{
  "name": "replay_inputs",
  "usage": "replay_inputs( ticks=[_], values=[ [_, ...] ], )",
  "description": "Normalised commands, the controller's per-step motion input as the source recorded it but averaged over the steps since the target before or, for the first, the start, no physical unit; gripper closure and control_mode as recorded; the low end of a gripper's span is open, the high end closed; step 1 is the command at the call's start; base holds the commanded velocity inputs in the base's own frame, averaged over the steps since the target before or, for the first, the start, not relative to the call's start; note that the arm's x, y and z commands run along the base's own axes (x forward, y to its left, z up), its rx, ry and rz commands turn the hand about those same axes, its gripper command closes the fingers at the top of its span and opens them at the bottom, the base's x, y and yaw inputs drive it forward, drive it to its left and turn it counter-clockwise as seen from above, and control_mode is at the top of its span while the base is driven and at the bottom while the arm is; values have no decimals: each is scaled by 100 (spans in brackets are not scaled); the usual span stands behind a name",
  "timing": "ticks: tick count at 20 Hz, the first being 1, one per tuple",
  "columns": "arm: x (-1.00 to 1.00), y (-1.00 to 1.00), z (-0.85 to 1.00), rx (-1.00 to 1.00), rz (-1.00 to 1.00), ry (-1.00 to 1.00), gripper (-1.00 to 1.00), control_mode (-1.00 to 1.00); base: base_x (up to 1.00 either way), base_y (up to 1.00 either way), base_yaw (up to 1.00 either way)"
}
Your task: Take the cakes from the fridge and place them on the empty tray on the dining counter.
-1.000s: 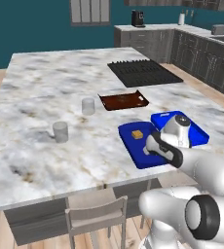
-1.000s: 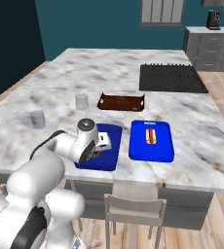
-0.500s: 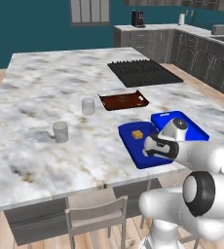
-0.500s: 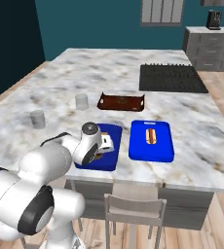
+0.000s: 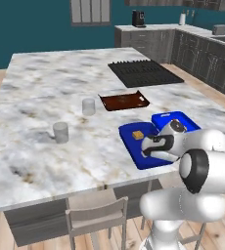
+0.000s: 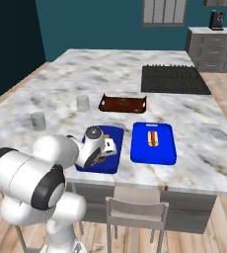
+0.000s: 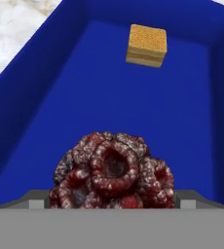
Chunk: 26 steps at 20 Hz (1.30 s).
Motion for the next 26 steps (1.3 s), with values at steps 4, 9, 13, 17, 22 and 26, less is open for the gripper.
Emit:
replay_inputs(
  ticks=[4,9,13,17,22,26],
  values=[
    [21,-5,-13,0,0,0,100,-100,0,0,0],
    [20,-6,-15,0,0,0,100,-100,0,0,0],
    [19,-2,-19,0,0,0,100,-100,0,0,0],
    [18,0,-20,0,0,0,100,-100,0,0,0],
    [18,0,-21,0,0,0,100,-100,0,0,0],
    [10,0,-32,0,0,0,100,-100,0,0,0]
  ],
)
